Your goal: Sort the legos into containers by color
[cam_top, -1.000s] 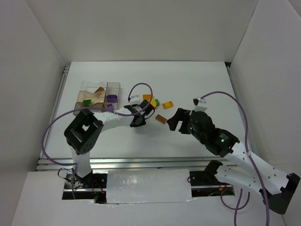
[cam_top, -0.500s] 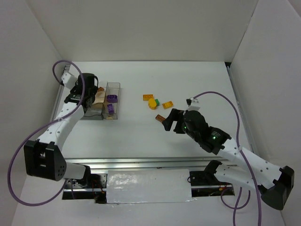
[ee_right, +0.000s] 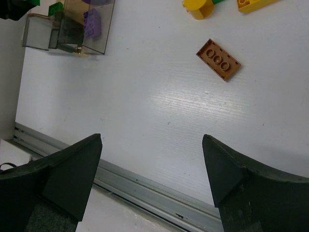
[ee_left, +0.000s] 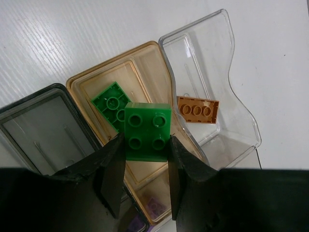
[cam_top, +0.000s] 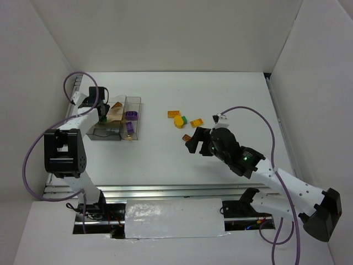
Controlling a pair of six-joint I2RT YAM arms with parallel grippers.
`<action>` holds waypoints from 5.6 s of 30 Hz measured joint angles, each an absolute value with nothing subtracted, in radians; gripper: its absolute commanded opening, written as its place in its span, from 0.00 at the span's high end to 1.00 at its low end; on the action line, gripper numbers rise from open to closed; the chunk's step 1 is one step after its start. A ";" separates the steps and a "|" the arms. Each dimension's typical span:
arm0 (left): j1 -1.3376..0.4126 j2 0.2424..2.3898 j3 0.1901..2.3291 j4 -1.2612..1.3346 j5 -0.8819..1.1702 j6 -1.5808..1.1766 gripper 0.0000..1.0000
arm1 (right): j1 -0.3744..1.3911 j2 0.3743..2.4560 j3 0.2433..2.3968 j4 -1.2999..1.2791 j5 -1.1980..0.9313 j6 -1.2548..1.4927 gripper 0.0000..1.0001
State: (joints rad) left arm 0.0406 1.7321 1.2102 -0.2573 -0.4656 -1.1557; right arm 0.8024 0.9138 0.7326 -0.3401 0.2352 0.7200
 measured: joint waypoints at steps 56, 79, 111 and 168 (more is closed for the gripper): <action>-0.268 0.880 0.948 -0.685 -0.090 -0.547 0.00 | 0.584 2.294 1.881 -0.694 0.207 0.322 0.49; -0.238 1.011 0.900 -0.437 0.355 -0.768 0.04 | 0.975 1.274 0.998 0.015 0.067 0.300 0.95; -0.276 0.948 0.851 -0.281 0.529 -0.812 1.00 | 1.090 1.451 1.134 0.004 0.207 0.296 0.83; -0.284 0.723 0.784 0.068 1.061 -0.661 1.00 | 0.845 1.211 1.052 0.059 -0.794 0.387 1.00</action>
